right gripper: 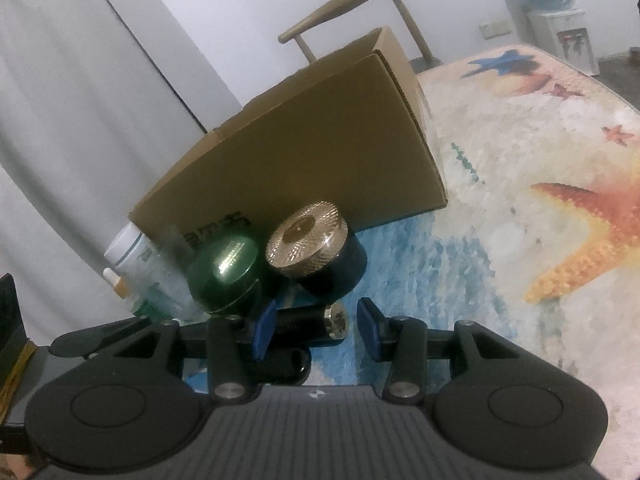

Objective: Organize rigid objects
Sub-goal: 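Reach the right gripper to the black cylinder and close on it, then lift the black cylinder with the right gripper and release it inside the cardboard box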

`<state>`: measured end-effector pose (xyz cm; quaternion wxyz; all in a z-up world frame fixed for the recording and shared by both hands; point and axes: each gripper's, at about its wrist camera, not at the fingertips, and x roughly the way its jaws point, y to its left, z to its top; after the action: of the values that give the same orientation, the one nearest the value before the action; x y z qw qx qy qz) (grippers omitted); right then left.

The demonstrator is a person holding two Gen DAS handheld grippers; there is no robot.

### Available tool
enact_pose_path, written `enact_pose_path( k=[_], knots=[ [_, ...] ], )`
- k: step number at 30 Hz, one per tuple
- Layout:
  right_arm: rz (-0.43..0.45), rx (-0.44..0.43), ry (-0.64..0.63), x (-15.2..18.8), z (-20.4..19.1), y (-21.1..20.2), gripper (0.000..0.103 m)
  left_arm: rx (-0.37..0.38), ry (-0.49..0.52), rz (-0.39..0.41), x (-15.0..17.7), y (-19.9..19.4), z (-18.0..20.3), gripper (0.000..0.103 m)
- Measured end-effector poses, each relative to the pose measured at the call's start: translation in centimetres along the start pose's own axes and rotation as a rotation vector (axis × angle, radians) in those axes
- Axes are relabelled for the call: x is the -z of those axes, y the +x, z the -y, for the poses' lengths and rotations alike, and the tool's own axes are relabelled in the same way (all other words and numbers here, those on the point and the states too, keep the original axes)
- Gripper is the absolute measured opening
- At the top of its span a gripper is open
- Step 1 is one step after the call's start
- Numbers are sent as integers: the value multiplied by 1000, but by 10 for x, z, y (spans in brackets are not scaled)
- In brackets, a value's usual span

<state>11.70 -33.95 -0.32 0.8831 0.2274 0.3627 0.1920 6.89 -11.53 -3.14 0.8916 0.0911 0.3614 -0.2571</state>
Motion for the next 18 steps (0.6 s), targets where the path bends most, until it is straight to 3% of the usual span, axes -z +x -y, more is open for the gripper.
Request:
enact_pose_path(
  k=[10,18],
  knots=[
    [0,-13,-23,5,-3,2,45,5,-6,-17,-1,5,3,76],
    [15,3,-25,4,6,-6,43,22,26,14,-4,3,13,74]
  ],
)
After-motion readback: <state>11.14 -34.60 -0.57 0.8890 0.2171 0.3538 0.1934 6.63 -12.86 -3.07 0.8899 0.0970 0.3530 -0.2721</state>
